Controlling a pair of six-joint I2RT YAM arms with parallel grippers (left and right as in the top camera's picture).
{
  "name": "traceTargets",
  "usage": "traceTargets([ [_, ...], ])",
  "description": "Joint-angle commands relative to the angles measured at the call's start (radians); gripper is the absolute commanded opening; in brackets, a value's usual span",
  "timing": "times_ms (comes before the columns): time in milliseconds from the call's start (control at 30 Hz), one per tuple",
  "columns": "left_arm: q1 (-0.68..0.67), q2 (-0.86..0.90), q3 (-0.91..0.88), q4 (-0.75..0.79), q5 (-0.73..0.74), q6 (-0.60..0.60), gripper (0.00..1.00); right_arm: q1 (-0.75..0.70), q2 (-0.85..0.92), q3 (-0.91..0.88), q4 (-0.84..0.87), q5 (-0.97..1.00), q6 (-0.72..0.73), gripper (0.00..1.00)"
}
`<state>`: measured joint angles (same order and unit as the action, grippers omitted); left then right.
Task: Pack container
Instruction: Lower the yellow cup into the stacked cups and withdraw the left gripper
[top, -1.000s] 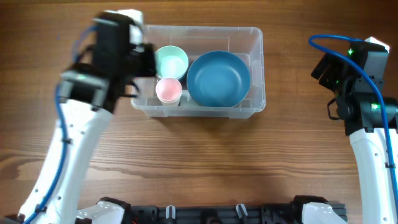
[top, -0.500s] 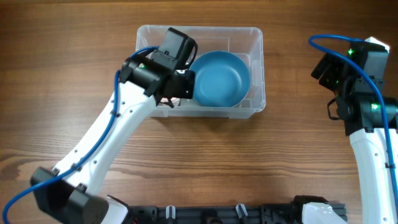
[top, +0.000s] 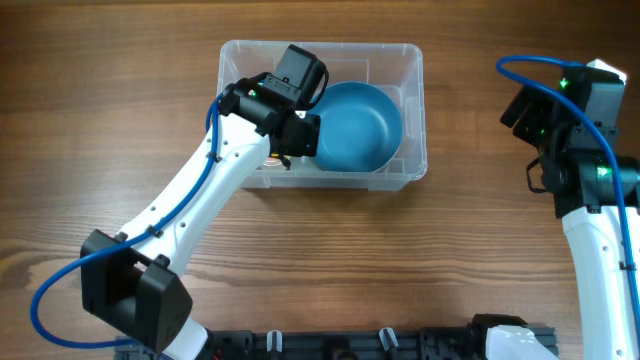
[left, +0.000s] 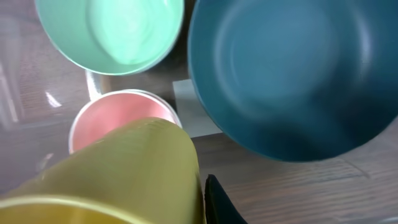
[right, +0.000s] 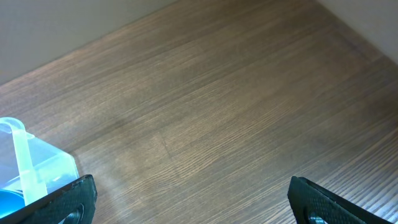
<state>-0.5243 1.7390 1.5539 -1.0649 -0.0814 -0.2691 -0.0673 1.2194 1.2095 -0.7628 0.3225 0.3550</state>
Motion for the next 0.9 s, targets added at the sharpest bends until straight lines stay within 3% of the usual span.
traceTargets([
  [0, 0.015, 0.003, 0.002, -0.003, -0.070, -0.008, 0.11, -0.002, 0.001, 0.007, 0.002, 0.013, 0.012, 0.99],
  [167, 0.052, 0.003, 0.002, -0.003, -0.066, -0.008, 0.12, -0.002, 0.001, 0.007, 0.002, 0.014, 0.012, 1.00],
  [233, 0.056, 0.003, 0.002, -0.006, -0.066, -0.008, 0.17, -0.002, 0.001, 0.007, 0.002, 0.013, 0.012, 1.00],
  [300, 0.056, 0.003, 0.002, -0.010, -0.066, -0.008, 0.39, -0.002, 0.001, 0.007, 0.002, 0.014, 0.012, 1.00],
  [333, 0.058, 0.002, 0.002, -0.008, -0.068, -0.008, 0.55, -0.002, 0.001, 0.007, 0.002, 0.014, 0.012, 1.00],
  [400, 0.079, -0.010, 0.007, 0.003, -0.077, -0.008, 0.60, -0.002, 0.001, 0.007, 0.002, 0.014, 0.012, 1.00],
  [500, 0.192, -0.077, 0.030, 0.015, -0.076, -0.048, 0.86, -0.002, 0.001, 0.007, 0.002, 0.014, 0.012, 1.00],
  [567, 0.274, -0.118, 0.031, 0.027, -0.077, -0.061, 0.93, -0.002, 0.001, 0.007, 0.002, 0.014, 0.012, 1.00],
  [633, 0.379, -0.157, 0.031, 0.034, -0.077, -0.061, 0.93, -0.002, 0.001, 0.007, 0.002, 0.014, 0.012, 1.00],
  [700, 0.474, -0.182, 0.031, 0.035, -0.077, -0.061, 1.00, -0.002, 0.001, 0.007, 0.002, 0.014, 0.012, 1.00],
  [867, 0.619, -0.188, 0.030, 0.028, -0.077, -0.061, 1.00, -0.002, 0.001, 0.007, 0.002, 0.014, 0.012, 1.00],
])
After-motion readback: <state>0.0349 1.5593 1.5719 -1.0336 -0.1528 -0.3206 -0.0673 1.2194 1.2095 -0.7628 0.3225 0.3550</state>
